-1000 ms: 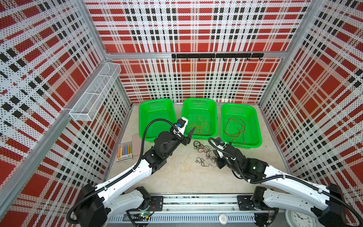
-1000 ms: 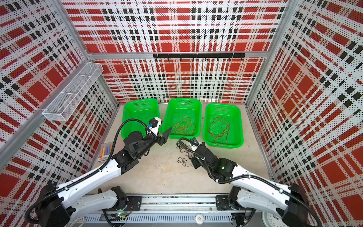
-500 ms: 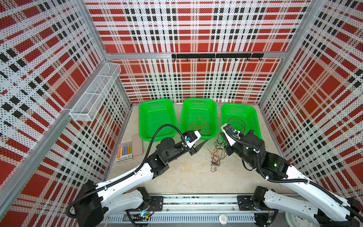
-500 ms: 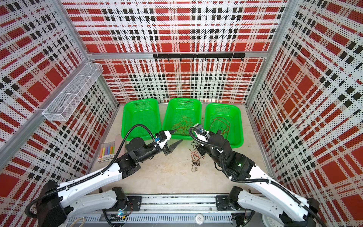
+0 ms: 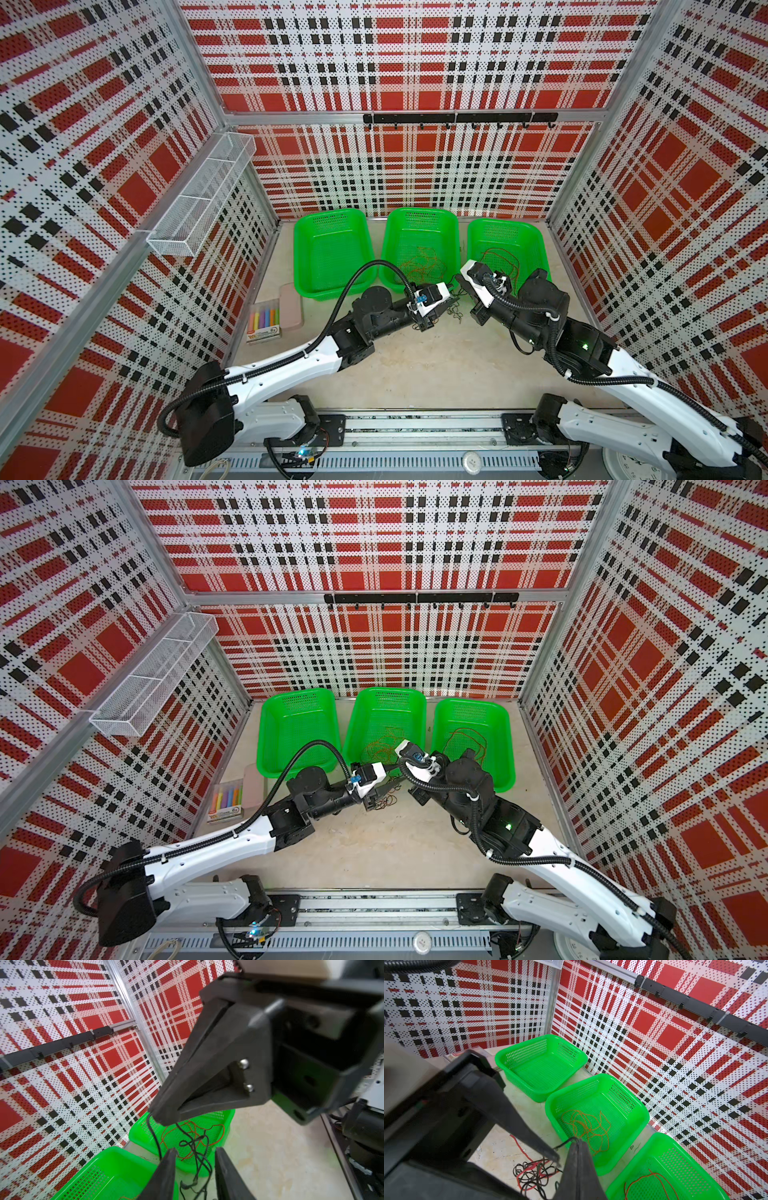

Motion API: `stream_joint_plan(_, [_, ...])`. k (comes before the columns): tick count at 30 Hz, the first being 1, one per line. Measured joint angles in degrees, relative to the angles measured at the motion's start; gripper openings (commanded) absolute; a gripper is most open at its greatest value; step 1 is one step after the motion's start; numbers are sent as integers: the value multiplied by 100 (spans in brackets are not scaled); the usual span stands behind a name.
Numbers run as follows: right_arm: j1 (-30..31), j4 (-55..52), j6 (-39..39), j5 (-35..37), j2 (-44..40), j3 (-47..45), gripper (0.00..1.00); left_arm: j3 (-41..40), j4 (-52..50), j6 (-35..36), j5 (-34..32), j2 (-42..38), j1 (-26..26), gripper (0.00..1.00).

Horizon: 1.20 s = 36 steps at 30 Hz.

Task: Untangle and sort cables by color
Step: Untie the cable.

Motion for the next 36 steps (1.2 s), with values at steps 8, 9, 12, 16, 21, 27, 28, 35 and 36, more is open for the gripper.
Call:
stream_joint_plan(8, [0,179,-37,-269,125,-57,0,74,-37,-225,-656,-7,4,36])
stream_joint_plan(9, [0,197,-35,-273,146,-57,0,74,-50,-236,-717,-11,2,41])
stream_joint_plan(12, [0,216,-26,-273,216,-57,0,74,-133,-232,-754,-66,2,50])
stream_joint_plan(16, [0,199,24,-125,297,-55,0,39,-260,-225,-758,-262,-20,57])
stream_joint_plan(21, [0,175,101,83,315,-57,0,-400,-280,-31,-756,-815,-31,58])
stream_joint_plan(27, [-4,166,90,195,317,-68,0,-446,-282,98,-774,-763,44,59])
stream_joint_plan(28, [-4,166,83,168,317,-68,0,-446,-282,98,-774,-713,44,60])
stream_joint_plan(35, [-7,203,61,-153,313,-111,0,-254,-282,46,-841,-155,146,49])
stream_joint_plan(36, [-7,205,63,-208,313,-129,0,-197,-280,44,-855,-85,175,47])
